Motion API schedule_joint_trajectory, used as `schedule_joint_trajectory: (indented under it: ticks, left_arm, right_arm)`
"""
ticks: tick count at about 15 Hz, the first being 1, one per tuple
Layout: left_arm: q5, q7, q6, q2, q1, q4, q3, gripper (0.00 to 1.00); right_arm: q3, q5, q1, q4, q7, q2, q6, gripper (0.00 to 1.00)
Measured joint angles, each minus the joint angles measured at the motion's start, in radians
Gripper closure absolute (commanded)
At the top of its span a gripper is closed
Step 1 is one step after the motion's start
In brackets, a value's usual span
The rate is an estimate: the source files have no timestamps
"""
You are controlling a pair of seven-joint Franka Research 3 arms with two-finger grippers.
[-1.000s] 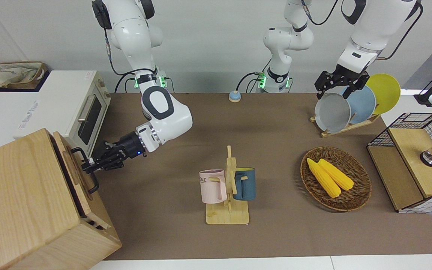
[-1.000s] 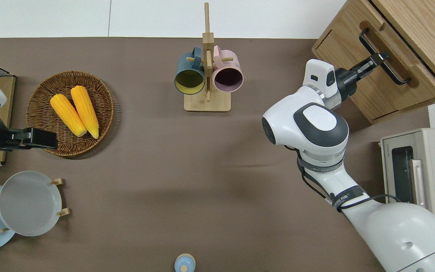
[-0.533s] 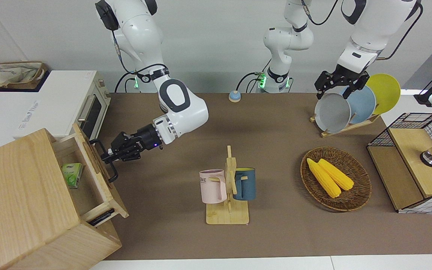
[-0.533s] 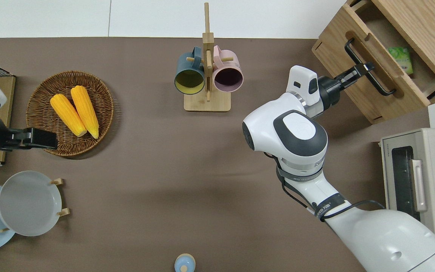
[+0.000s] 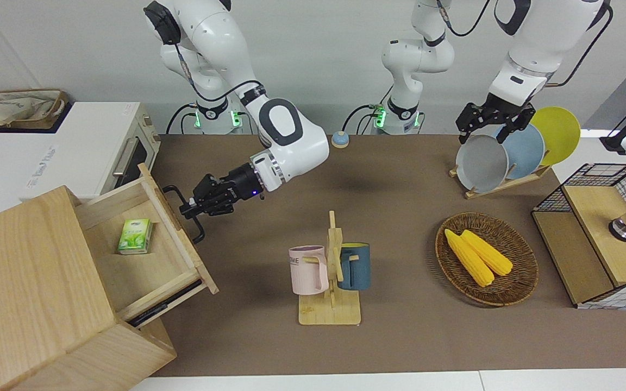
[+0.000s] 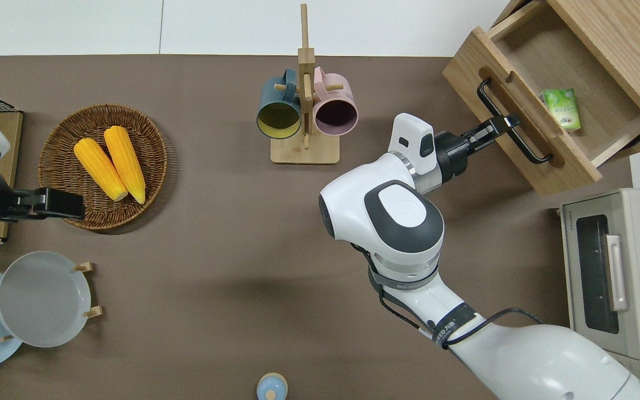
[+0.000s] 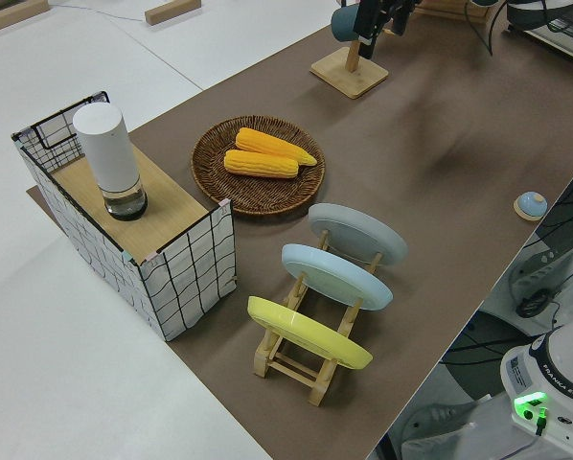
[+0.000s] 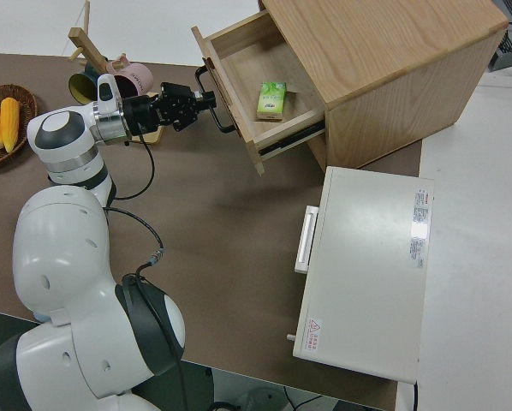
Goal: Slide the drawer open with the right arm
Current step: 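Pull the drawer handle toward the robot with the right gripper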
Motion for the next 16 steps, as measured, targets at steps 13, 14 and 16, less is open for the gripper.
schedule_joint_trajectory:
  ticks: [13, 14, 16]
  left_arm:
    - [0.000, 0.000, 0.000, 0.000, 0.000, 0.000, 0.000, 0.00]
    - [0.000, 0.000, 0.000, 0.000, 0.000, 0.000, 0.000, 0.00]
    - [0.000, 0.000, 0.000, 0.000, 0.000, 0.000, 0.000, 0.00]
  right_arm:
    - [0.129, 0.079, 0.010, 0.013, 0.001, 0.004, -0.113, 0.984]
    - [0.134, 0.081, 0.010, 0.013, 0.001, 0.004, -0.116, 0.984]
    - [0.137, 0.082, 0.011, 0.013, 0.002, 0.005, -0.119, 0.982]
